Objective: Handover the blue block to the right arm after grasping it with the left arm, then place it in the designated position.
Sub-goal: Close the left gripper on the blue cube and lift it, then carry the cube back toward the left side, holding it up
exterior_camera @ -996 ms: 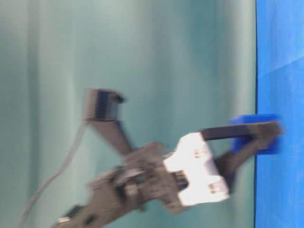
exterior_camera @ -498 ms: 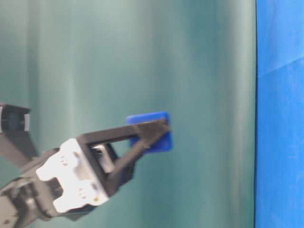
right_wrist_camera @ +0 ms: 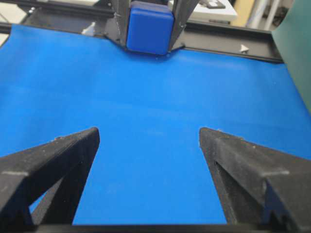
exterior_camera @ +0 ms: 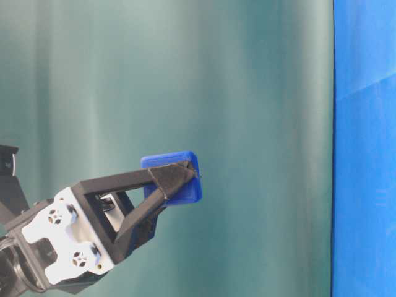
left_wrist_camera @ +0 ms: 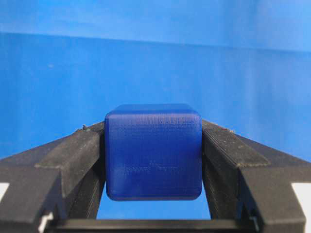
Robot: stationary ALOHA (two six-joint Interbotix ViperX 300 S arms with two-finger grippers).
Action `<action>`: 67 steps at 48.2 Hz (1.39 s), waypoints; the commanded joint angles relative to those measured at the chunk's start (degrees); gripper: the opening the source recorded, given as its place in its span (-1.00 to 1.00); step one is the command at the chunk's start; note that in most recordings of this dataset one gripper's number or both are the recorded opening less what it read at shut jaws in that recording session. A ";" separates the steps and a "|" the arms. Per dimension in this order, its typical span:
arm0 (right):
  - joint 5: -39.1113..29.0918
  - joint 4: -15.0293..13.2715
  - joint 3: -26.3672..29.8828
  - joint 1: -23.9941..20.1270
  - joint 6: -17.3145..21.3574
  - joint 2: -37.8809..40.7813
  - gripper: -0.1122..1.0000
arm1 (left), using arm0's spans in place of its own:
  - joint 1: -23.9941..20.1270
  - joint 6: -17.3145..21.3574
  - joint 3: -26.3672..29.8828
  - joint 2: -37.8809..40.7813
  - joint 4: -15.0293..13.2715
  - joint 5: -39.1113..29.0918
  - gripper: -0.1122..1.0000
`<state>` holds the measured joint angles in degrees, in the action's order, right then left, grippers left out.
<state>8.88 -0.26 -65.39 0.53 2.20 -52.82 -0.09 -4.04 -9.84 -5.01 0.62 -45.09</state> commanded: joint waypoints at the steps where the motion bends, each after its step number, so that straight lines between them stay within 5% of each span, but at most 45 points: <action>1: 0.26 -0.09 1.58 0.09 0.09 0.35 0.94 | 0.09 0.09 1.41 -1.58 0.18 0.18 0.08; 56: -0.53 0.00 1.67 0.09 0.18 0.35 0.94 | -0.18 0.09 1.23 -2.02 0.18 1.05 0.08; 67: -0.97 0.00 1.67 0.09 0.18 0.26 0.94 | -0.18 1.32 -3.08 -5.27 0.18 9.14 0.08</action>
<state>7.65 -0.26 -65.30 0.53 2.29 -52.82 -0.18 -3.08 -11.95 -7.38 0.62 -39.81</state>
